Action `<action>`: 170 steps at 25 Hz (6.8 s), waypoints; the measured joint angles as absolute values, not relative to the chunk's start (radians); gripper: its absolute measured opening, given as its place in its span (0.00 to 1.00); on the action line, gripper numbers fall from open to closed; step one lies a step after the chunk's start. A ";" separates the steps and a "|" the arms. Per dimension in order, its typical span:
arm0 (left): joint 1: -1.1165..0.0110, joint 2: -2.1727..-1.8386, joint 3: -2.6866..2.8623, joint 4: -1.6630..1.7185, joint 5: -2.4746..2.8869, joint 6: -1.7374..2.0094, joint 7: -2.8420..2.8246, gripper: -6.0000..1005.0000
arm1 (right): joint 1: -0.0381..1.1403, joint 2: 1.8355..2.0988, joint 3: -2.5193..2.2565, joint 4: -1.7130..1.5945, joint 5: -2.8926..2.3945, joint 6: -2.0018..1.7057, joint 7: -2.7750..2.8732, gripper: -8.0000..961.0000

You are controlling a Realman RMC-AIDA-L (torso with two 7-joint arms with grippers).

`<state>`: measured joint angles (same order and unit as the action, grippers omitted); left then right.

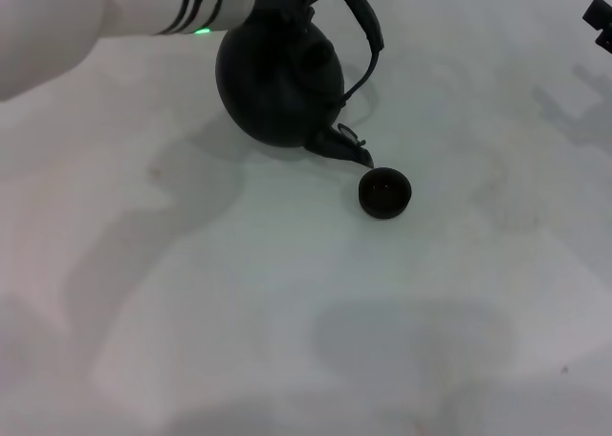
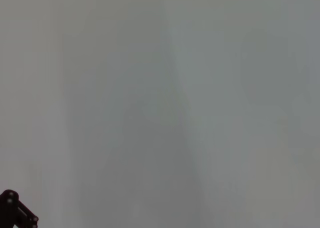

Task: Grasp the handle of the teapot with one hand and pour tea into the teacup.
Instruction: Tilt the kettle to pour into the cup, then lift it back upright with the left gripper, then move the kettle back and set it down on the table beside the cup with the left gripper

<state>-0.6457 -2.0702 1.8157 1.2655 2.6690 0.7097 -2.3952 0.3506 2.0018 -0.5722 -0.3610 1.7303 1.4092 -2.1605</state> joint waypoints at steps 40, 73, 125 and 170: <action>-0.707 -2.075 1.906 1.272 2.779 0.732 -2.479 0.11 | 0.351 2.002 -0.581 -0.358 1.723 1.393 -2.177 0.87; -0.752 -2.069 1.957 1.283 2.833 0.760 -2.513 0.11 | 0.351 2.003 -0.581 -0.353 1.726 1.382 -2.178 0.87; -0.728 -2.071 1.960 1.325 2.833 0.808 -2.560 0.11 | 0.353 2.003 -0.575 -0.352 1.729 1.356 -2.178 0.87; -0.226 -2.077 1.472 1.379 1.915 0.695 -2.004 0.11 | 0.387 1.997 -0.603 -0.362 1.717 1.349 -2.155 0.87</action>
